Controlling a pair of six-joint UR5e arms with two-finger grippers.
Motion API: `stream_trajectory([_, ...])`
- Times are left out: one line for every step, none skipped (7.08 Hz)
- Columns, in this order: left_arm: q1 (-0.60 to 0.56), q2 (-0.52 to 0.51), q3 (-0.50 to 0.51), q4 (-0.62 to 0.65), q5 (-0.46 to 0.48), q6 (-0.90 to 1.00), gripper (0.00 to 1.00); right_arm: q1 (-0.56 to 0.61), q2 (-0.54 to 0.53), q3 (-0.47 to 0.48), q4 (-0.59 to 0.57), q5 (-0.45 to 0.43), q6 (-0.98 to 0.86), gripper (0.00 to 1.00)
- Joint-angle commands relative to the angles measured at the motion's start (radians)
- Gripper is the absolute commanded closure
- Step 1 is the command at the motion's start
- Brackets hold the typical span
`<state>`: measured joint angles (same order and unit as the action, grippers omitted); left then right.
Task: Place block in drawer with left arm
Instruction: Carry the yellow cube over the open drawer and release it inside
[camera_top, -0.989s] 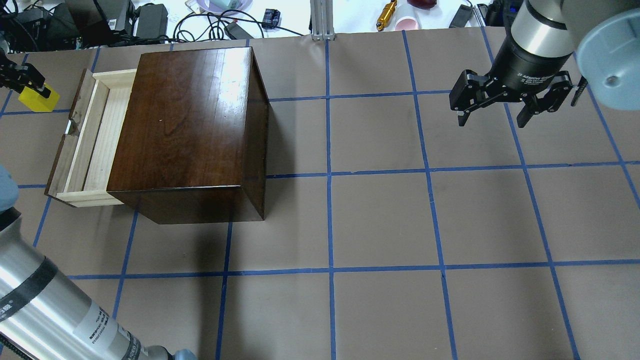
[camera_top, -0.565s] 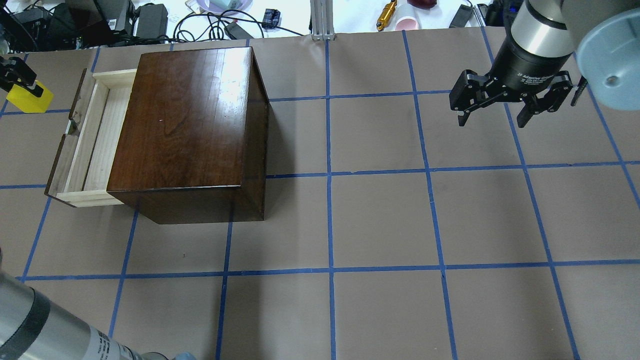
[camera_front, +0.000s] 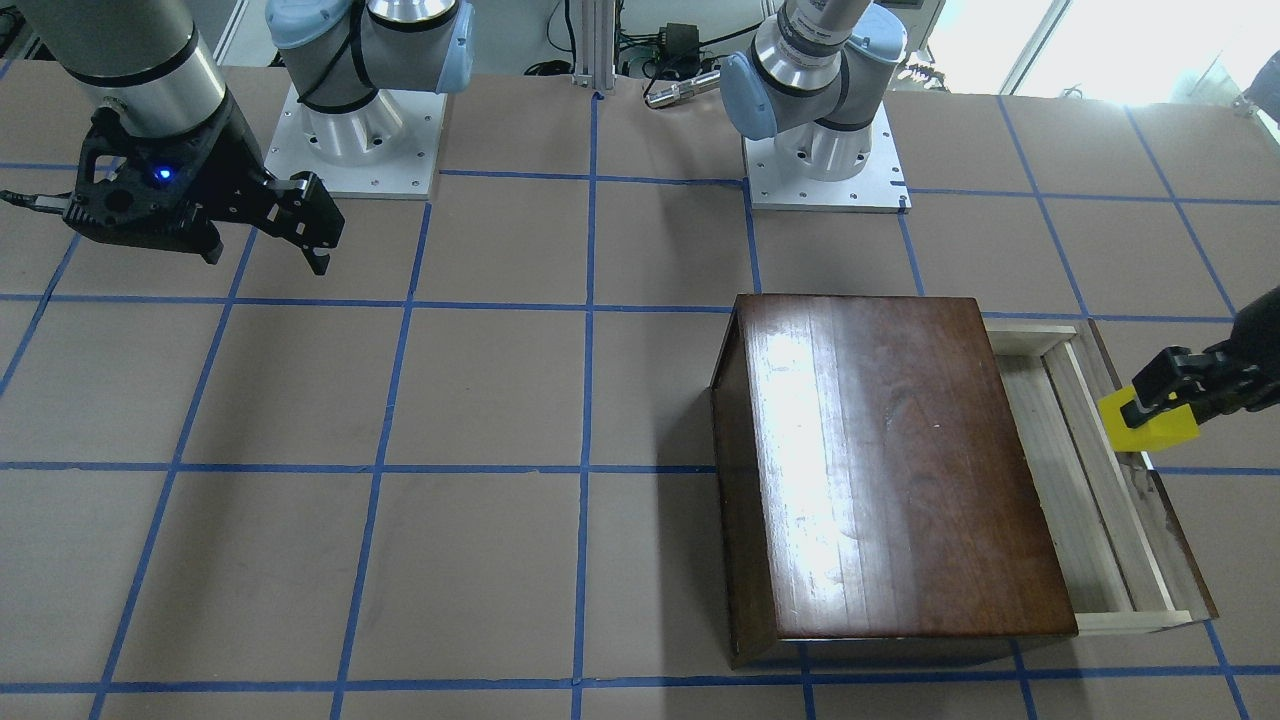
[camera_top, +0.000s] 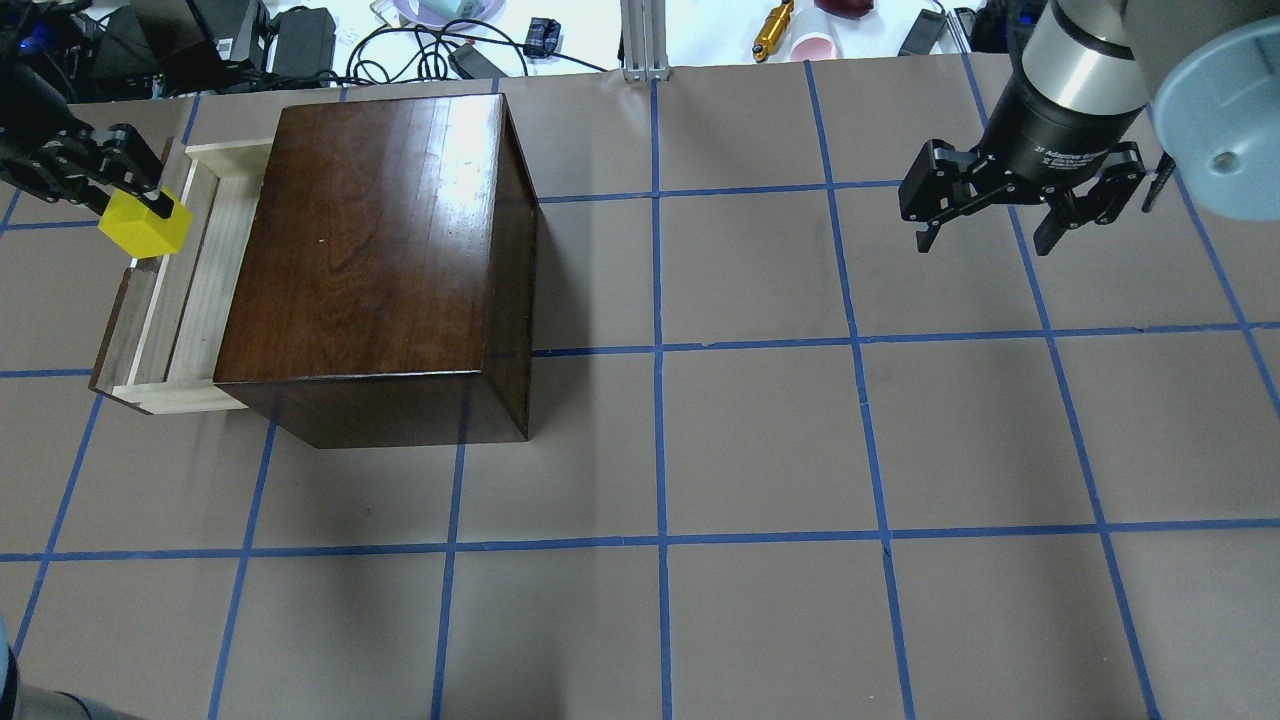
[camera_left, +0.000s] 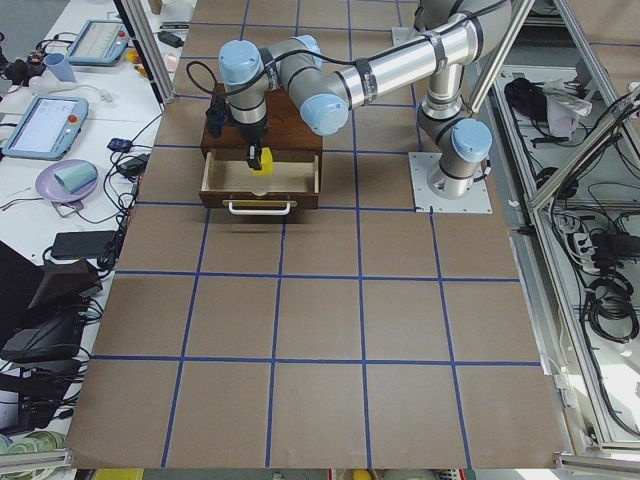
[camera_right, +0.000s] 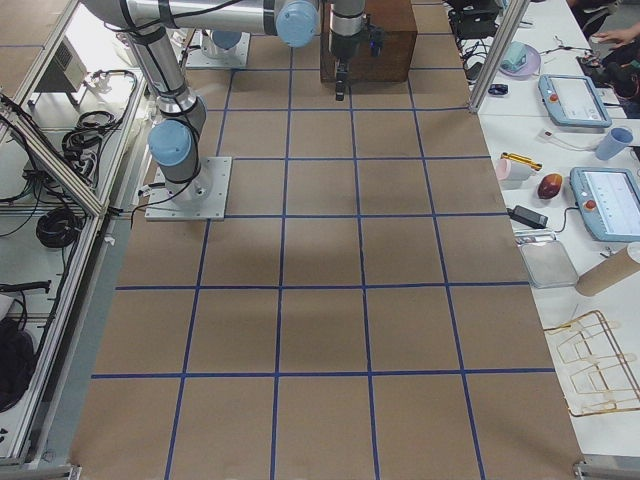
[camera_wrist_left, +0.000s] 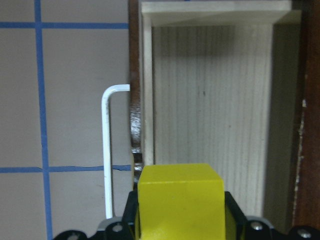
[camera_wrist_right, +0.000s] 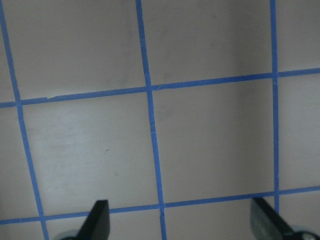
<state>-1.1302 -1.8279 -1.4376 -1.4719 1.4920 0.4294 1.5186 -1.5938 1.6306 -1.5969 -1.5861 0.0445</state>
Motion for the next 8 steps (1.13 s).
stream_trajectory([-0.022,-0.017,-0.02,0.008,0.002,-0.003,0.73,0.0,0.0,0.0,0.0,0.0,0.0,0.0])
stream_trajectory([-0.022,-0.03,-0.035,0.039,0.002,0.032,0.73,0.0,0.0,0.0,0.0,0.0,0.0,0.0])
stream_trajectory([-0.022,-0.039,-0.067,0.082,0.004,0.046,0.73,0.0,0.0,0.0,0.0,0.0,0.0,0.0])
stream_trajectory([-0.022,-0.048,-0.098,0.141,0.005,0.046,0.73,0.0,0.0,0.0,0.0,0.0,0.0,0.0])
stream_trajectory([-0.022,-0.059,-0.11,0.159,0.005,0.045,0.73,0.0,0.0,0.0,0.0,0.0,0.0,0.0])
stream_trajectory([-0.02,-0.071,-0.11,0.162,0.005,0.046,0.73,0.0,0.0,0.0,0.0,0.0,0.0,0.0])
stream_trajectory([-0.02,-0.085,-0.11,0.171,0.005,0.046,0.73,0.0,0.0,0.0,0.0,0.0,0.0,0.0])
stream_trajectory([-0.02,-0.097,-0.11,0.177,0.005,0.046,0.57,0.0,0.0,0.0,0.0,0.0,0.0,0.0])
